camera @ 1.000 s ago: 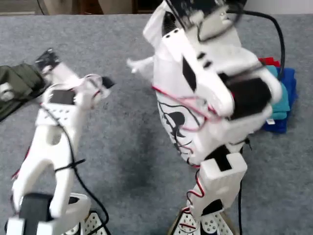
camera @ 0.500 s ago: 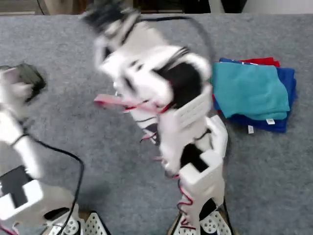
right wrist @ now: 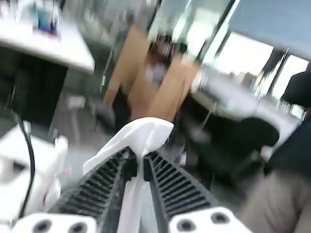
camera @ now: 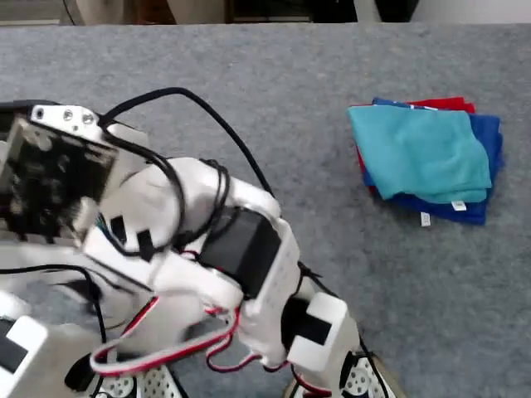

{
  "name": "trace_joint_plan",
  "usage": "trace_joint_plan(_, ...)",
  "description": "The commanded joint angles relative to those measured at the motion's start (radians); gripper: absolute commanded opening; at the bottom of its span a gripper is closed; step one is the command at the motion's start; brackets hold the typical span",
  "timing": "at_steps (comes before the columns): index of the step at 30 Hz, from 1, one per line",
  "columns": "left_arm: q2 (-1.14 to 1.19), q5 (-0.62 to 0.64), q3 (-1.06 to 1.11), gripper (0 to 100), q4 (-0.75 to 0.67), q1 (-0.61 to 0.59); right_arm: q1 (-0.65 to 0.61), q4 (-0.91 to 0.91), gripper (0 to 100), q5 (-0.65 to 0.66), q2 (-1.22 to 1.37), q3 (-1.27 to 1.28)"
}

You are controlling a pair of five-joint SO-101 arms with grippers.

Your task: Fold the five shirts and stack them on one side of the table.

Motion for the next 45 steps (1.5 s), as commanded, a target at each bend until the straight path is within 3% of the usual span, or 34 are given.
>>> trace_joint_plan(1,-0.005,-0.005,-0.041,32,0.020,-0.006,0.042,-0.043,0.2,-0.005,-0.054,-0.001)
trace_joint_plan(8,-0.012,-0.005,-0.041,32,0.020,0.021,0.367,0.104,0.2,-0.020,-0.031,0.317)
trace_joint_plan(14,-0.013,-0.005,-0.043,32,0.032,0.100,0.611,0.124,0.2,0.006,0.044,0.590)
trace_joint_plan(17,-0.013,-0.037,-0.043,32,0.069,0.183,0.713,0.107,0.2,0.052,0.104,0.684)
trace_joint_plan(22,-0.013,-0.216,-0.041,32,0.141,0.423,0.869,0.072,0.2,0.071,0.242,0.760)
trace_joint_plan(30,-0.016,-0.598,0.101,32,0.187,0.895,0.929,0.117,0.2,0.066,0.429,0.766)
trace_joint_plan(35,-0.159,-0.724,0.345,32,0.130,1.120,0.955,0.123,0.2,0.064,0.487,0.762)
trace_joint_plan(39,-0.420,-0.736,0.588,32,-0.003,1.226,0.989,0.112,0.2,0.052,0.512,0.760)
trace_joint_plan(45,-0.653,-0.738,0.882,32,-0.186,1.209,1.018,0.052,0.2,0.028,0.556,0.762)
